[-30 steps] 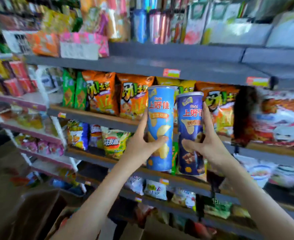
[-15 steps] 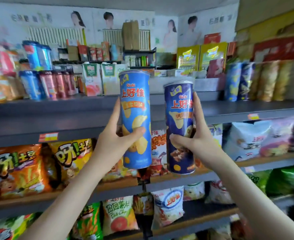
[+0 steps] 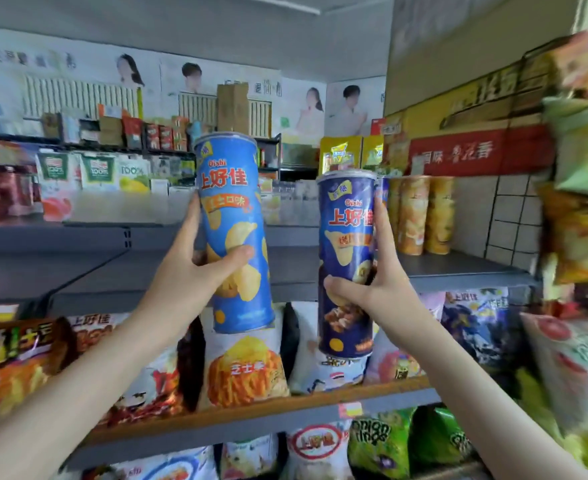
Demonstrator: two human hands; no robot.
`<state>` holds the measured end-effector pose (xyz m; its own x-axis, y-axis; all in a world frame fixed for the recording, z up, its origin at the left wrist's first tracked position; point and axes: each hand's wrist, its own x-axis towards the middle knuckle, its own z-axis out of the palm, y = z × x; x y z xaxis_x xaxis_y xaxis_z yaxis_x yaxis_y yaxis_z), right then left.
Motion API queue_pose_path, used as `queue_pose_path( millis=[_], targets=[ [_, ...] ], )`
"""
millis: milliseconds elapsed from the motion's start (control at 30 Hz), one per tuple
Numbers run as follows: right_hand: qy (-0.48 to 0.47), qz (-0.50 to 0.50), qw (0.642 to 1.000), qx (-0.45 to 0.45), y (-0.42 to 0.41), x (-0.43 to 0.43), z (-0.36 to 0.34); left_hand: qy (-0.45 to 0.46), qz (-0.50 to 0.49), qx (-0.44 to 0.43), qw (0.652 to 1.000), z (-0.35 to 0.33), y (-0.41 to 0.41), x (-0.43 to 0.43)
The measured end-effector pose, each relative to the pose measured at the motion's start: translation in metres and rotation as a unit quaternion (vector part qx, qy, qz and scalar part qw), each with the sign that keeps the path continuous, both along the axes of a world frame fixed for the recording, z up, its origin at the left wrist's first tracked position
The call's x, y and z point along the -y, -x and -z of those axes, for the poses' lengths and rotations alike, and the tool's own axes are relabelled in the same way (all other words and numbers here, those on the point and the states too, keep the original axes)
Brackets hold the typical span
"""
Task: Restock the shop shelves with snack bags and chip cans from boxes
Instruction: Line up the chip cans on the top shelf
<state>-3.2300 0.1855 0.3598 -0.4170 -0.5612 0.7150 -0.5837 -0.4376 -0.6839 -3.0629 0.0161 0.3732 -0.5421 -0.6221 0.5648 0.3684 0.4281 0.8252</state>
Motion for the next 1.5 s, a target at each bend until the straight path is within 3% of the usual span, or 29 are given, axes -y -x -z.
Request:
queue_pose_path(
  millis=[367,700,1033,1367,1500],
  targets=[
    [0.017,0.072,0.997,-0.009,0.208,0.016,-0.032,0.044,-0.027,-0.016,0.999,-0.037,0.157,0.024],
    [-0.072,0.073,0.995,-0.015,0.338,0.052,-0.038,0.075,0.0,0.035,0.997,-0.035,0.304,0.04],
    [-0.158,0.112,0.98,-0.052,0.377,0.065,-0.01,0.116,-0.061,0.116,0.985,-0.021,0.363,0.034],
    [-0.16,0.174,0.969,-0.077,0.388,0.09,-0.007,0.101,-0.097,0.128,0.982,-0.009,0.393,0.029],
    [-0.159,0.17,0.97,-0.076,0.391,0.095,-0.004,0.123,-0.085,0.182,0.972,-0.008,0.395,0.027]
  ],
)
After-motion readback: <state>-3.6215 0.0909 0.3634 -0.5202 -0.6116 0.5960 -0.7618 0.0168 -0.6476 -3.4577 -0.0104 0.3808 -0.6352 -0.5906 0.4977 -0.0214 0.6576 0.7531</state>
